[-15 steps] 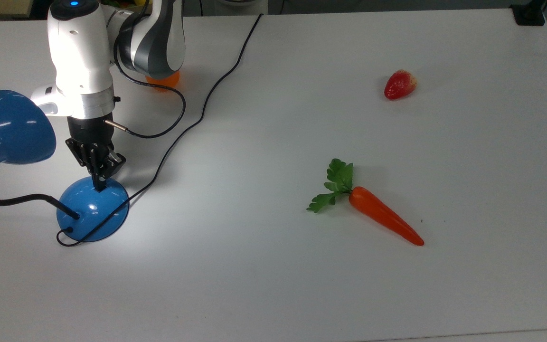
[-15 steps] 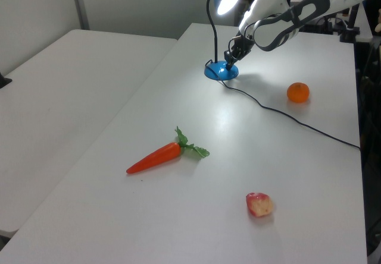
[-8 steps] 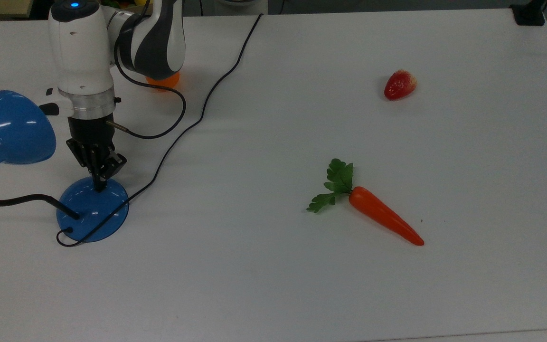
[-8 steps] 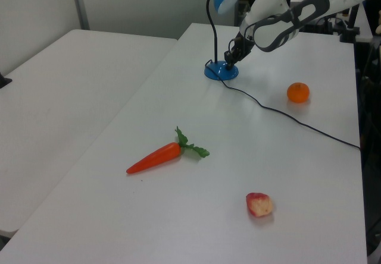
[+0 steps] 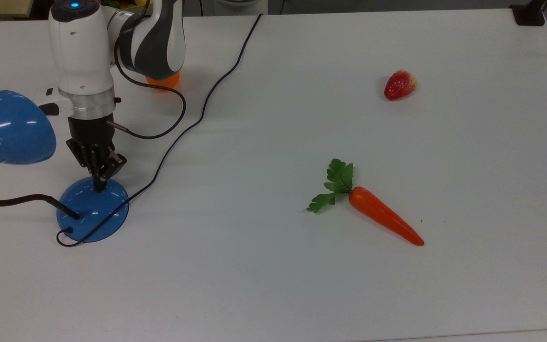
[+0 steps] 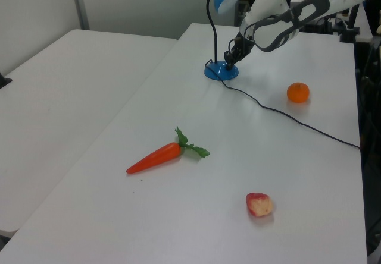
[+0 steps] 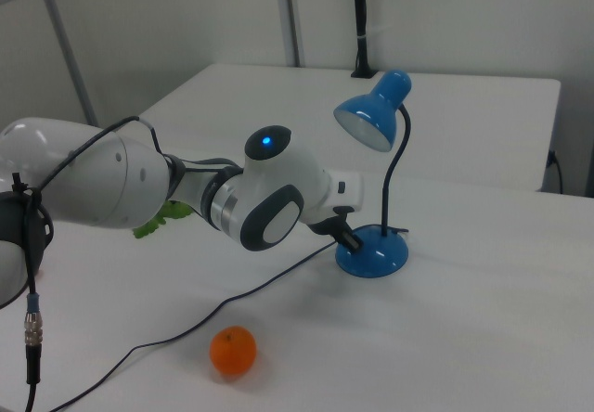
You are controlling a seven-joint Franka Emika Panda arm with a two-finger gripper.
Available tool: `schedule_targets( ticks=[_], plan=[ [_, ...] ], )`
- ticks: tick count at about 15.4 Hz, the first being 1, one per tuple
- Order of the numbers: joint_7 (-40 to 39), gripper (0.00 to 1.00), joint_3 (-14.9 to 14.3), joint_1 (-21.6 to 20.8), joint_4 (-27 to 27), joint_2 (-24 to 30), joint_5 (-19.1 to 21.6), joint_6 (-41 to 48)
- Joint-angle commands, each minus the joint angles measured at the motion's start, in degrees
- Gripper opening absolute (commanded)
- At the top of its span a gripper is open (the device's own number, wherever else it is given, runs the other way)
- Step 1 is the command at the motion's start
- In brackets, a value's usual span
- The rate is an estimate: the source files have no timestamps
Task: Turn off lamp
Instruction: 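Lift the gripper up and away from the lamp base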
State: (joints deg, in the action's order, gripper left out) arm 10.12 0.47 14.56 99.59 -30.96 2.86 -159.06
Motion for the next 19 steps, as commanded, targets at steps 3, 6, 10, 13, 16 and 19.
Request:
schedule_targets(
  ticks=[3,6,10,13,16,19],
  plan=[
    [1.4,0.05,-0.4,-0.4,2.1,1.4,-1.2,0.0],
    [1.7,0.05,-0.4,-0.5,2.7,2.9,-1.1,2.1],
    [1.4,0.05,-0.4,-0.2,2.5,6.3,-1.1,9.2],
    [1.1,0.05,-0.4,-0.1,2.4,9.4,-1.1,15.2],
    [-1.1,0.06,-0.3,0.0,2.1,12.8,-1.0,23.4],
    [-4.4,0.1,-0.3,-0.1,1.1,16.1,-0.6,32.3]
  ],
)
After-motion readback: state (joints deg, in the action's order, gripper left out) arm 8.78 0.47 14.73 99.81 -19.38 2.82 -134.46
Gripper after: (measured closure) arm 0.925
